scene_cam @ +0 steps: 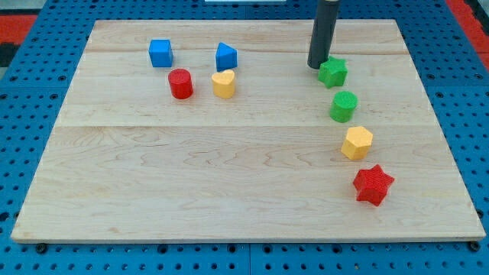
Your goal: Move the yellow heart to the top right of the green star
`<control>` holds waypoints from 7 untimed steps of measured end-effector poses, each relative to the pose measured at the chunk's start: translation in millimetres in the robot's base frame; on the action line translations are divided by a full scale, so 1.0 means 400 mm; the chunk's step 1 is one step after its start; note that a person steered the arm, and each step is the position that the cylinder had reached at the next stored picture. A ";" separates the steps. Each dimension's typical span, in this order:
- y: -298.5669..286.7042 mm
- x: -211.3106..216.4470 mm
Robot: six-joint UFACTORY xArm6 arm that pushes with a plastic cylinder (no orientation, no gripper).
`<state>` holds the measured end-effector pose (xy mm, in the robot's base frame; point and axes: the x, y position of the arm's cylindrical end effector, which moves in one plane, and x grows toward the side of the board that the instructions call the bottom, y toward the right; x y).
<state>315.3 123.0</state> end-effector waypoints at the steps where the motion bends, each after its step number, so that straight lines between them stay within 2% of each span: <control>1: 0.006 -0.012; 2: 0.052 0.009; 3: 0.003 -0.037; 4: -0.151 -0.007; 6: -0.334 0.218; 7: -0.447 0.162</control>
<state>380.1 -55.6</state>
